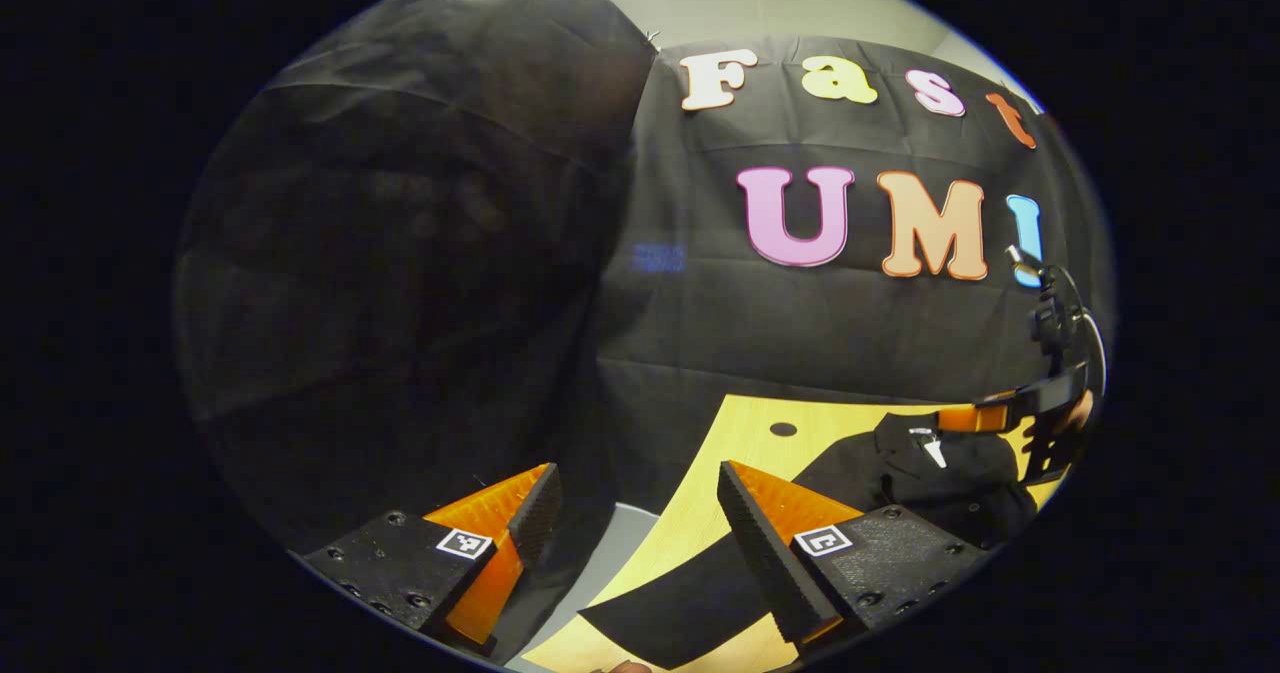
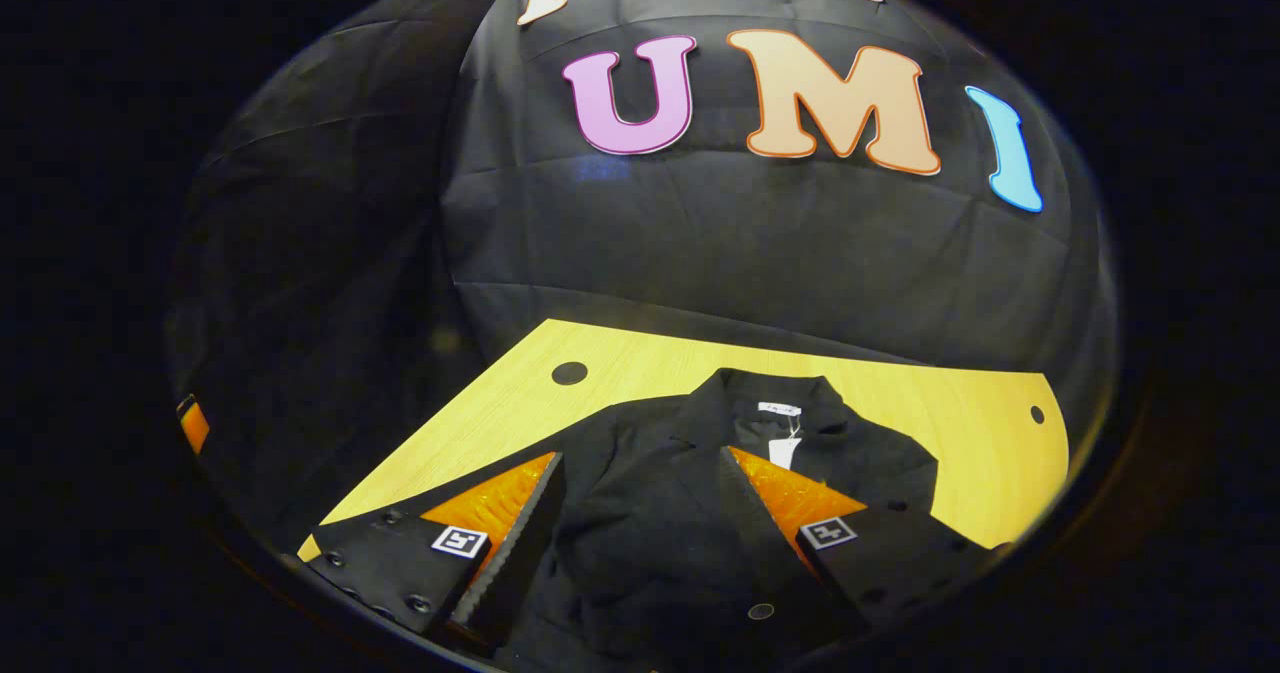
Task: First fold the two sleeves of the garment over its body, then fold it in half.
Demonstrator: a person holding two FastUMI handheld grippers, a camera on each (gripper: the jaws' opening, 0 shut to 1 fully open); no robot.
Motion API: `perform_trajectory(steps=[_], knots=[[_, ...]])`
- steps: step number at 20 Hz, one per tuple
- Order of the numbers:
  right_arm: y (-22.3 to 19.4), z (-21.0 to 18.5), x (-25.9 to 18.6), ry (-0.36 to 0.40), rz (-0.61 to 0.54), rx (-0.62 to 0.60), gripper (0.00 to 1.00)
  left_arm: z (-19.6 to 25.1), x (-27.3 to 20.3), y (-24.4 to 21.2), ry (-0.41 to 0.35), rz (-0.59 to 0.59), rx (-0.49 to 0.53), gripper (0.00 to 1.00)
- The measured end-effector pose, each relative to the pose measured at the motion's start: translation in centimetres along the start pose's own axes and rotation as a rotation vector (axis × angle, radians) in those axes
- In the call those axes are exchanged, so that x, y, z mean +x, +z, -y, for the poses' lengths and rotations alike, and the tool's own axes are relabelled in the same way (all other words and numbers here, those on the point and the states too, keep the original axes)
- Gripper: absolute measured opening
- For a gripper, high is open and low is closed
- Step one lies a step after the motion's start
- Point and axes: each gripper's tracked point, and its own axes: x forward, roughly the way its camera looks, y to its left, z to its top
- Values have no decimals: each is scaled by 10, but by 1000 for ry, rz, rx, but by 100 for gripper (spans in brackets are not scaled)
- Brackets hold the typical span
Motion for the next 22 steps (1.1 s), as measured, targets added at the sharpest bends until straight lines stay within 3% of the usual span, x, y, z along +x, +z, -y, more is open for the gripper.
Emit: perform_trajectory(steps=[9,22], knots=[[-13,40,-25,-75,-6,-2,97,0,9,-96,-7,-301,-38,95],[-43,69,-48,-145,-66,-16,97,-2,-8,-204,8,-559,-73,97]])
